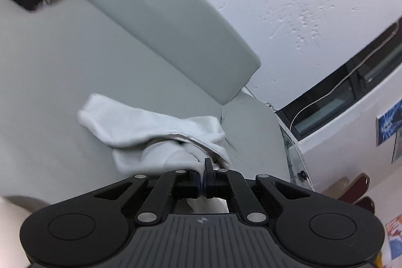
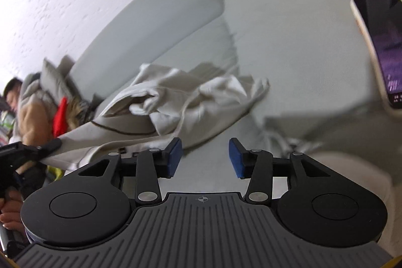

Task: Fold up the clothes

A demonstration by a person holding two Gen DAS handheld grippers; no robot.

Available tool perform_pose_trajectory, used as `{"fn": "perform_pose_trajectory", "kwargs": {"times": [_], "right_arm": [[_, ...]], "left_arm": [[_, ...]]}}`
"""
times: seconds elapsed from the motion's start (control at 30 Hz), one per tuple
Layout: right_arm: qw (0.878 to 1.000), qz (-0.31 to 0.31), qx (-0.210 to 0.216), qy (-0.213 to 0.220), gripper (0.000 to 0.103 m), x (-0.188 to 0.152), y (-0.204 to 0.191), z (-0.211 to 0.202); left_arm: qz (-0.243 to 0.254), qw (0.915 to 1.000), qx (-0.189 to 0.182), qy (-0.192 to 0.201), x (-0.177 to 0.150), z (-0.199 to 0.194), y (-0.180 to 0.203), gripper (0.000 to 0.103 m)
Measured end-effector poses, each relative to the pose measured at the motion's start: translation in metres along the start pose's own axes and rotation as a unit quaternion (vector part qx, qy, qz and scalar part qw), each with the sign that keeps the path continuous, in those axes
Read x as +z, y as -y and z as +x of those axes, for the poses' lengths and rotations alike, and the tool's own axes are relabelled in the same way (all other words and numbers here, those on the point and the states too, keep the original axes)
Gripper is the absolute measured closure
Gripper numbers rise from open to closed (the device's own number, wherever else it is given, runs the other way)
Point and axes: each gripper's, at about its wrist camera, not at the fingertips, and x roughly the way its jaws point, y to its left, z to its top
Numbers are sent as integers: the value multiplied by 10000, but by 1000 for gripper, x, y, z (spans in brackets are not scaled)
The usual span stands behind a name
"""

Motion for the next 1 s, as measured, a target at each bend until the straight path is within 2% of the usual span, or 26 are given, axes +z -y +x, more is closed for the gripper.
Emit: {"fn": "perform_pose_trajectory", "kwargs": {"times": [0.1, 0.27, 0.3, 0.43, 0.57, 0.63, 0.67, 0.7, 0.83, 0.9, 1.0], "right_arm": [[9995, -187, 26, -253, 54, -13, -10, 6], [9975, -376, -118, -589, 50, -31, -19, 12], [9975, -370, -130, -594, 50, -31, -20, 12], [9986, -215, -147, -469, 50, -24, -22, 10], [9999, 100, -46, 24, 50, -1, -23, 10], [9999, 19, 80, 145, 70, 12, -27, 17], [9998, -35, 189, 37, 83, 18, -31, 25], [9995, -76, 303, -98, 84, 24, -34, 34], [9956, -55, 637, -678, 84, 37, -49, 70], [9851, -57, 879, -1477, 82, 37, -58, 94], [9824, -248, 662, -1731, 82, 33, -67, 112]], "left_arm": [[191, 9997, 91, 77, -11, -7, -24, 102], [-608, 9968, -502, 95, -27, 14, -64, 103], [-538, 9966, -599, 174, -25, 11, -61, 103], [-243, 9982, -538, 89, -24, 25, -49, 103], [-117, 9976, -638, 244, -24, 28, -45, 103], [-45, 9969, -726, 297, -26, 24, -44, 103], [-26, 9965, -773, 322, -27, 21, -44, 103], [-31, 9964, -779, 341, -28, 19, -45, 103], [-55, 9968, -709, 369, -28, 14, -48, 103], [-27, 9972, -650, 362, -28, 12, -49, 103], [9, 9979, -550, 350, -27, 12, -50, 103]]}}
